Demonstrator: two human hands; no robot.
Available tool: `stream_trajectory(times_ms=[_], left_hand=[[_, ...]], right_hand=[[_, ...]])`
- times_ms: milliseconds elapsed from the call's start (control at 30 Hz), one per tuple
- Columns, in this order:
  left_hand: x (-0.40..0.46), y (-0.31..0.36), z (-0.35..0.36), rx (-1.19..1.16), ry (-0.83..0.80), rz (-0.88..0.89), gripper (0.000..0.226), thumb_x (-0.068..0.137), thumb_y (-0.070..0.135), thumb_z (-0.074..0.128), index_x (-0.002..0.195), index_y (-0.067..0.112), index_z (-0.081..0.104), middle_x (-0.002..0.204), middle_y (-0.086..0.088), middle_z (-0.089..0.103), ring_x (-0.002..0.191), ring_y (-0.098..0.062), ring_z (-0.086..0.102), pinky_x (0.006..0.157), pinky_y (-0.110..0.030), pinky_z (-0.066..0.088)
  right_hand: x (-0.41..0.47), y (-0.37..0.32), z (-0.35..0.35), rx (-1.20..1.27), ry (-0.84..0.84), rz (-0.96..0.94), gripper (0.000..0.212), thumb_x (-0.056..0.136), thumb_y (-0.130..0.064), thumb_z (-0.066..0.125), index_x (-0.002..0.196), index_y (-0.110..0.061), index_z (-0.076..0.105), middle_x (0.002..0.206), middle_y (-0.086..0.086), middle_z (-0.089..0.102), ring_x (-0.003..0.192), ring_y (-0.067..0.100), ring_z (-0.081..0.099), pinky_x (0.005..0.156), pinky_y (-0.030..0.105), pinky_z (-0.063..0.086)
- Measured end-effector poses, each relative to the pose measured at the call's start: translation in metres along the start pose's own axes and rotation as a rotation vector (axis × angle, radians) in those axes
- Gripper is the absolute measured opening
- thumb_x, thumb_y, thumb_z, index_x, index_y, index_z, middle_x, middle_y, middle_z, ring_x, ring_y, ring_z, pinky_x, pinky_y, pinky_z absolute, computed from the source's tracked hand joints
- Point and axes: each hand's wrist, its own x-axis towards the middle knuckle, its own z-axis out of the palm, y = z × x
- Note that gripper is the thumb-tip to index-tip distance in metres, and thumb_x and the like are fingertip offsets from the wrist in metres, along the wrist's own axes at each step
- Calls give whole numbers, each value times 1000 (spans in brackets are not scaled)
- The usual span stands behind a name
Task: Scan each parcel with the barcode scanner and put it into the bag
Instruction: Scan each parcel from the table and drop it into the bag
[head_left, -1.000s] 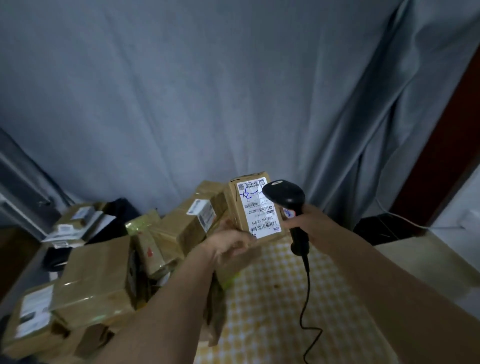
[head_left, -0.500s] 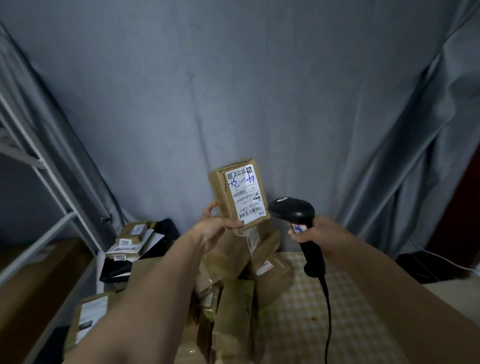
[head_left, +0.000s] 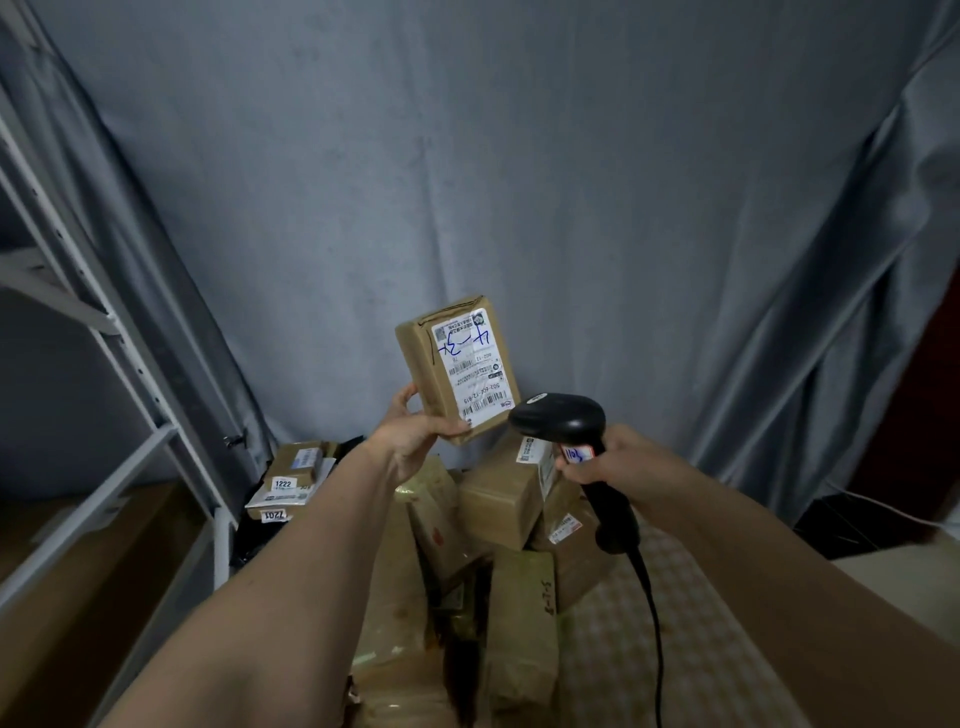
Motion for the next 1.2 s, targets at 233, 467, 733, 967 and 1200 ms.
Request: stream_trajectory(times_ms=[233,467,733,967,1200], left_hand=[[-2,1,-15,1,-24,-15,123,45,-14,76,149,16,18,123,-16,62,121,-31,54,109,-44,37],[-3,1,-18,29,-27,-38,110,60,-22,71,149,16,19,121,-16,62,121,-31,54,109,-44,39],[0,-1,-19,15,-53,-59,107,57,-22,71,145,16,25,119,-18,63,115,-32,59,104,-43,45],[-3,1,5,195,-96,-249,30,82,35,72,103,16,61,102,-9,65,89,-19,61,55,-27,55],[3,-21,72,248,-183,-377,34,83,47,67,99,18,60,92,-13,64,78,-22,65,67,-33,58]], right_hand=[[-6,-5,15,5,30,47,27,85,-12,68,110,-10,58,108,13,63,101,26,60,94,40,48],[-11,-8,22,59,28,46,27,85,-8,66,111,-11,57,108,12,62,102,26,59,90,36,46],[-14,-4,23,119,42,10,17,85,-4,66,100,-11,63,107,16,66,104,29,61,84,33,47],[-14,8,12,400,288,17,26,84,-7,67,109,-13,61,109,9,66,106,25,60,88,37,47],[-39,40,-22,439,507,47,18,81,-1,70,93,-13,64,107,20,68,104,32,63,99,47,47]])
